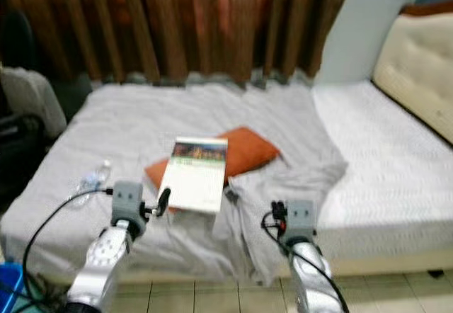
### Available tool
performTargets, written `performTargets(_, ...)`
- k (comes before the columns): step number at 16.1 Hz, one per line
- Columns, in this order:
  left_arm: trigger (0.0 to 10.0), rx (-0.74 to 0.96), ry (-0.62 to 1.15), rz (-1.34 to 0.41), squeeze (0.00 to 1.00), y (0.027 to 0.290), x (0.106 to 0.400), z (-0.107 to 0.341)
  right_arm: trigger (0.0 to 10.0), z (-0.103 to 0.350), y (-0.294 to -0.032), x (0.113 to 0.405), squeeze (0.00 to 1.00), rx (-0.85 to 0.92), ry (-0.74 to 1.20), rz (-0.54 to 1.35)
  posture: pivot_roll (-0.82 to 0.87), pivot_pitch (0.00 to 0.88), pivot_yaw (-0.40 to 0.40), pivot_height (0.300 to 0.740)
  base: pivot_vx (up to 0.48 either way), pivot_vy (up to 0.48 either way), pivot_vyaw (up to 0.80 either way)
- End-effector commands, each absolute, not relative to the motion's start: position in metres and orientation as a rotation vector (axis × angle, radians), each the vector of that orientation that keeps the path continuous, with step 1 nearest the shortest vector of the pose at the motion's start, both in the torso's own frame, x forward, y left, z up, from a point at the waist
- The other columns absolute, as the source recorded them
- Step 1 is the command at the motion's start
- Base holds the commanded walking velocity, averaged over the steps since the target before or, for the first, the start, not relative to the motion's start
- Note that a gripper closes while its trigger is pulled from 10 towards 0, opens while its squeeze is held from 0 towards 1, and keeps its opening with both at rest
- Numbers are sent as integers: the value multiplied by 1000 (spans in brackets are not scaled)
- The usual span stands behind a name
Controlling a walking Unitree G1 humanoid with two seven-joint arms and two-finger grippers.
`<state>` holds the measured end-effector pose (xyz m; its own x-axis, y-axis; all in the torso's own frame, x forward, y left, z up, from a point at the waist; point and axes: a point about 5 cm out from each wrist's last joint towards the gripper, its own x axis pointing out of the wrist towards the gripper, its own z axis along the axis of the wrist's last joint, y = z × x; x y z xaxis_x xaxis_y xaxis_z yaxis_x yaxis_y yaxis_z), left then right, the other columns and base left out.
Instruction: Clean up the room
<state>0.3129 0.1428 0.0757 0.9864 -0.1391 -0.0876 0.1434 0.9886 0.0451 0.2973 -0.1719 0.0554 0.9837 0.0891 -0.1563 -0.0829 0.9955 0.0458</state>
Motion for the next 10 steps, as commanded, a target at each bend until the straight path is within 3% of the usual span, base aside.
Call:
performTargets(1,10000,49,120,-112,0,154,310,69,10000,56,-161,298,0,59,156,118,-17,0,-18,740,0,480,0)
performTargets(10,10000,58,127,-111,0,155,310,68,10000,56,-160,298,0,67,152,124,-18,0,-18,740,0,480,0)
